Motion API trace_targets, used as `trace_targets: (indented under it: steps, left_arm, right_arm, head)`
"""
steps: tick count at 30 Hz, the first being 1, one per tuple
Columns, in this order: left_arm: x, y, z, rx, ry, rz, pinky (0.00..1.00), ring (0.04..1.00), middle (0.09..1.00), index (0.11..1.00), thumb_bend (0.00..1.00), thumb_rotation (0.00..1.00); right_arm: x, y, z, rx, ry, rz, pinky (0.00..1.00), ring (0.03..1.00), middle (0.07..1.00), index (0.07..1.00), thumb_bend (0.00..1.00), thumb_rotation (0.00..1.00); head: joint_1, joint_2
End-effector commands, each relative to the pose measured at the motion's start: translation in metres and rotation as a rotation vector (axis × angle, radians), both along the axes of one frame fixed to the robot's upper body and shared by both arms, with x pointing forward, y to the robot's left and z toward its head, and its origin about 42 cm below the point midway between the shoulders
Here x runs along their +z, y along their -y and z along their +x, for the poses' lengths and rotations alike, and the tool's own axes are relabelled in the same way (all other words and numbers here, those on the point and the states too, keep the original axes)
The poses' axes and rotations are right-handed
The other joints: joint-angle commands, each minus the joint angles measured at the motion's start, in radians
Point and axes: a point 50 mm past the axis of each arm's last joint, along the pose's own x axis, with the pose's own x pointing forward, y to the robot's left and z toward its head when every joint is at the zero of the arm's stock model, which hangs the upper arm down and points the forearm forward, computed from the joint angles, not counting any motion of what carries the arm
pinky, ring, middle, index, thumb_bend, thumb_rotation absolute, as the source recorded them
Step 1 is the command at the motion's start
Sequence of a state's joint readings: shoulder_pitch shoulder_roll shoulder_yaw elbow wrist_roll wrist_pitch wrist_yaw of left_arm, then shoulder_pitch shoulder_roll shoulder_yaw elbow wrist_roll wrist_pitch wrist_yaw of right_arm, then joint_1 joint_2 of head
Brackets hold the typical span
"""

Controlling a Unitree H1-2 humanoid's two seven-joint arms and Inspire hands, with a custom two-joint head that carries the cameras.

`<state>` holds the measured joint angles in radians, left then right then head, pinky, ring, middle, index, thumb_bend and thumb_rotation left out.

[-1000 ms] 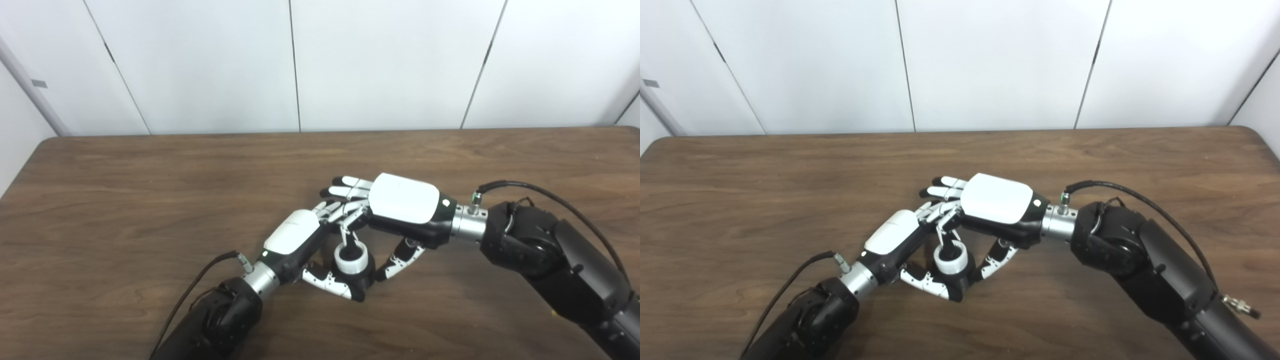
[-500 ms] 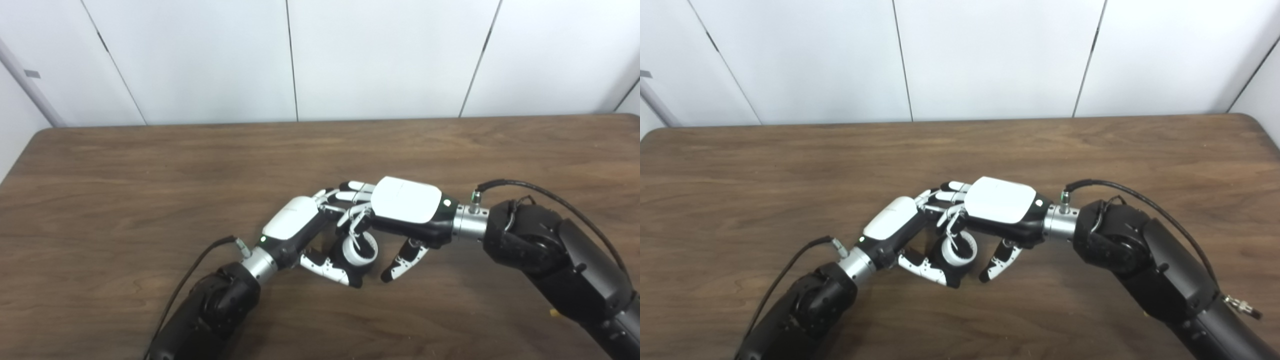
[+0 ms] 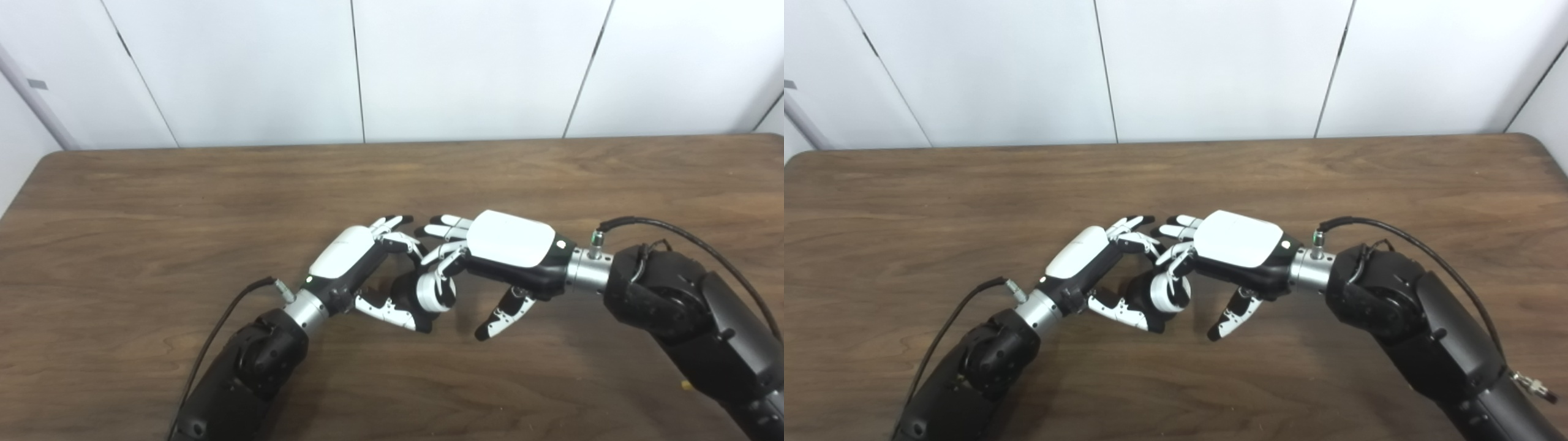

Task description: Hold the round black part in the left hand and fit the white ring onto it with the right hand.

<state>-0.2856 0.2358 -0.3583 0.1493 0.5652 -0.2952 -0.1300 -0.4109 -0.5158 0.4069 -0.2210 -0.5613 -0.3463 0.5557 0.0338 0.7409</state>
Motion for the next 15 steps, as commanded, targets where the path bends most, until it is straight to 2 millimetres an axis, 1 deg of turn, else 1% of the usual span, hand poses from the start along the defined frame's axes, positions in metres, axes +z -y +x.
trace_targets:
  steps: [1,3,5,6,9,11,13,14,15]
  left_arm:
    - [0.009,0.006,0.008,-0.004,0.059,0.005,1.0,0.961,0.736,0.481,0.52,0.06]
    - [0.007,0.012,0.006,-0.017,0.054,0.021,1.0,0.961,0.746,0.481,0.52,0.06]
    - [0.004,0.017,0.003,-0.029,0.039,0.018,1.0,0.957,0.745,0.481,0.52,0.06]
    - [0.003,0.02,0.002,-0.035,0.035,0.018,1.0,0.954,0.743,0.482,0.52,0.06]
    - [-0.002,0.03,-0.003,-0.052,0.03,0.04,1.0,0.945,0.743,0.482,0.52,0.06]
    - [-0.004,0.035,-0.005,-0.059,0.024,0.045,1.0,0.946,0.749,0.482,0.52,0.06]
    - [-0.008,0.042,-0.008,-0.07,0.019,0.049,1.0,0.945,0.783,0.482,0.52,0.06]
    - [-0.011,0.046,-0.01,-0.078,0.017,0.055,1.0,0.942,0.789,0.482,0.52,0.06]
    - [-0.013,0.049,-0.011,-0.085,0.016,0.059,1.0,0.943,0.786,0.482,0.52,0.06]
  right_arm:
    - [0.018,-0.008,0.002,0.042,0.082,0.038,0.95,0.949,0.791,0.488,0.52,0.14]
    - [0.023,-0.012,0.005,0.051,0.102,0.039,0.93,0.95,0.788,0.488,0.52,0.14]
    - [0.03,-0.018,0.009,0.059,0.116,0.04,0.94,0.957,0.789,0.489,0.52,0.14]
    - [0.033,-0.02,0.011,0.065,0.124,0.039,0.94,0.961,0.792,0.489,0.52,0.14]
    - [0.042,-0.026,0.016,0.075,0.141,0.034,0.95,0.966,0.801,0.49,0.52,0.15]
    - [0.045,-0.03,0.017,0.074,0.139,0.039,0.95,0.967,0.807,0.491,0.52,0.15]
    - [0.047,-0.034,0.019,0.073,0.129,0.051,0.95,0.968,0.811,0.493,0.52,0.14]
    - [0.048,-0.036,0.02,0.072,0.126,0.05,0.94,0.969,0.812,0.494,0.52,0.14]
    - [0.049,-0.037,0.021,0.071,0.126,0.046,0.94,0.968,0.814,0.494,0.52,0.14]
  head:
    - [0.002,-0.006]
    - [0.007,-0.007]
    - [0.008,-0.006]
    - [0.011,-0.016]
    - [0.007,-0.017]
    - [0.008,-0.02]
    - [0.01,-0.019]
    - [0.016,-0.023]
    - [0.015,-0.019]
